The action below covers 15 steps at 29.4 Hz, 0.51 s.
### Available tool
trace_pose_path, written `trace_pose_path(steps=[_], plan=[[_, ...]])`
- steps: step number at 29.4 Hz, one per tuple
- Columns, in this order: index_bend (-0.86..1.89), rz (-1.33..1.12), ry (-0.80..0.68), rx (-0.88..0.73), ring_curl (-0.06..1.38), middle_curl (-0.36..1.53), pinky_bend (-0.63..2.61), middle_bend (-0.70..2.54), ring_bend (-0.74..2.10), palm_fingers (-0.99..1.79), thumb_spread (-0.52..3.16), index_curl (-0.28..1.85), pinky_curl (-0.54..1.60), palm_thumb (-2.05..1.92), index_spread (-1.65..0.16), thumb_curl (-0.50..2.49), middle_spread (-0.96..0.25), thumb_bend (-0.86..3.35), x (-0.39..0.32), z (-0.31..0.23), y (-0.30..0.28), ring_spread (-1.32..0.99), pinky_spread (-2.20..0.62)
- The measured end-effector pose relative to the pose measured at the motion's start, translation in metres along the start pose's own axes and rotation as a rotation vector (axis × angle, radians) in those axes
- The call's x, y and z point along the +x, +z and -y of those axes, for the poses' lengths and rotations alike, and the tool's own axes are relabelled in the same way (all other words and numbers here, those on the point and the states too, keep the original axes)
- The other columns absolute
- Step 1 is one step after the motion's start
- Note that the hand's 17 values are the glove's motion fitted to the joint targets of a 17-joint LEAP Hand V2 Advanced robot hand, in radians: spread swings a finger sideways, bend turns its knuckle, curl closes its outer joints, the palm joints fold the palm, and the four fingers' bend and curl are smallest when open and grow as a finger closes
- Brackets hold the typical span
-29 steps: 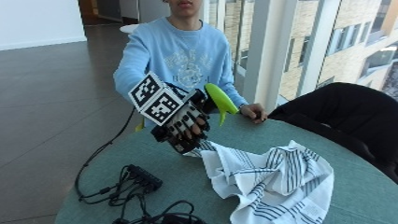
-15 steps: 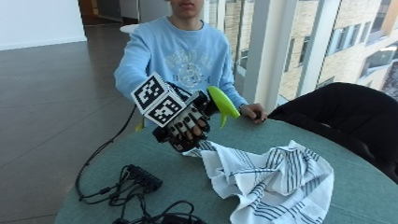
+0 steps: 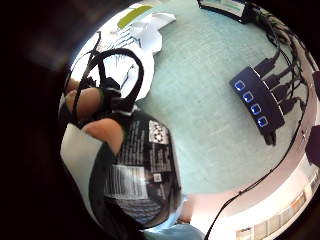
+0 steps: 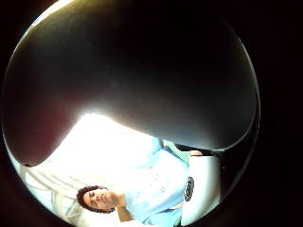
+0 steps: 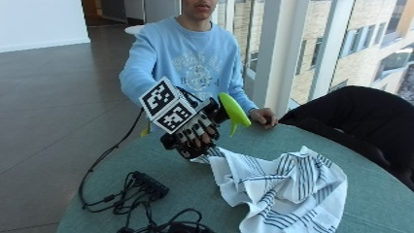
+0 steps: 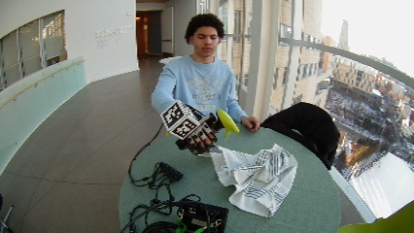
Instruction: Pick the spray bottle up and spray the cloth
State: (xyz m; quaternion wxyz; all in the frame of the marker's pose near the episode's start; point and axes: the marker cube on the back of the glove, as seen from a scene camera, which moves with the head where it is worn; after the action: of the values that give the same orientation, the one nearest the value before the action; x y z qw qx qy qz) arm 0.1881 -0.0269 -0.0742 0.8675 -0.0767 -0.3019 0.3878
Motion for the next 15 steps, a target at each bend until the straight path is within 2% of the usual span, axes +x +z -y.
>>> trace_pose_path(steps=[15], plan=[[0.13,-0.007,0.011,-0.002,0.37,0.45,0.24,0.20,0.41,1.10,0.70,0.36,0.37,1.00,-0.24,0.65,-0.12,-0.03,-0.0016,-0.0010,0.0011,-0.03,0.14]])
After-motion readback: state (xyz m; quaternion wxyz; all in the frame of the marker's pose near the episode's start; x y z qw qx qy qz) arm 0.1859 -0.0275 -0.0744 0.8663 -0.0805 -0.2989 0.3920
